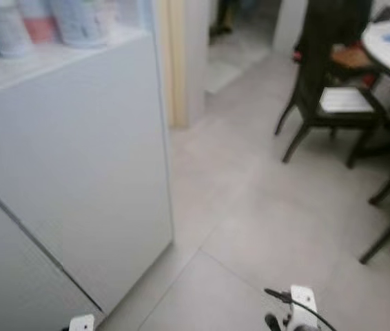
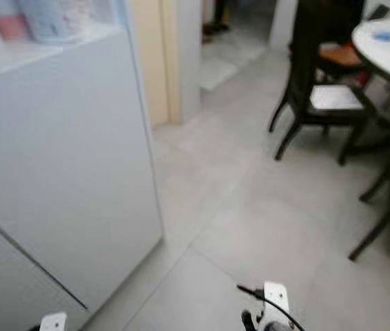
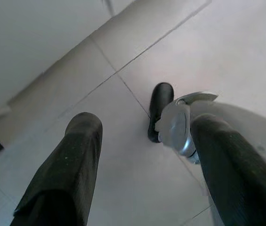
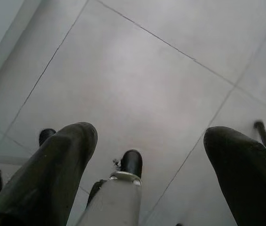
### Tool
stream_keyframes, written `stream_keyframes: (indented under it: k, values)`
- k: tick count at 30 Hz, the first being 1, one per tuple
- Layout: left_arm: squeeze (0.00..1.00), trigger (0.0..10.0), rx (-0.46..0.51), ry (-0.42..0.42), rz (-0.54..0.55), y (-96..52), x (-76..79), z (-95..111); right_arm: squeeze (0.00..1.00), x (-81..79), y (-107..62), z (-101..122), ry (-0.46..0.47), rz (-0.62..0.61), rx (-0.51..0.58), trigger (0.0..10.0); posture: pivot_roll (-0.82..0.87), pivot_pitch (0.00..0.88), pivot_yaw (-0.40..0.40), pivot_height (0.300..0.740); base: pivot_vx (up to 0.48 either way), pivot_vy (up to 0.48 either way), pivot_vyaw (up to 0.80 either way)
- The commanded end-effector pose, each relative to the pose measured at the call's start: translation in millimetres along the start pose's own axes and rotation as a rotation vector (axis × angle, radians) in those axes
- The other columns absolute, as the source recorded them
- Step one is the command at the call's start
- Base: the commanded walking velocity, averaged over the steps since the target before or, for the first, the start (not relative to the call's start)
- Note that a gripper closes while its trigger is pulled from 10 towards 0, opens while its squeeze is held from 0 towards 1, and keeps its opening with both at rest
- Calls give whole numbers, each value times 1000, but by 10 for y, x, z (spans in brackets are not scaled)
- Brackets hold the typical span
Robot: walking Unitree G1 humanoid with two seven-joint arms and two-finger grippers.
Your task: Restocking fridge
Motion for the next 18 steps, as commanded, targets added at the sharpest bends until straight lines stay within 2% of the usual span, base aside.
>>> stream_keyframes:
  k: [1,18]
  values:
    - [0,10000,-25,3,13,-15,-68,-78,0,-62,9,34,5,13,7,10000,7,0,-38,740,0,0,800]
    - [0,10000,-16,-8,20,-7,-54,-39,0,-56,9,75,2,17,12,10000,17,0,-62,740,0,0,800]
Point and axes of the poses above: a point about 5 cm out from each wrist's last joint towards the gripper, its own y axis pointing out of the wrist towards the gripper, its own z axis along the axis of the wrist's last joint, x = y × z, the point moved 5 cm from there along y, pointing out of the wrist towards the gripper, and after that the axes turned 8 degrees about -y, right-handed, at the moved point
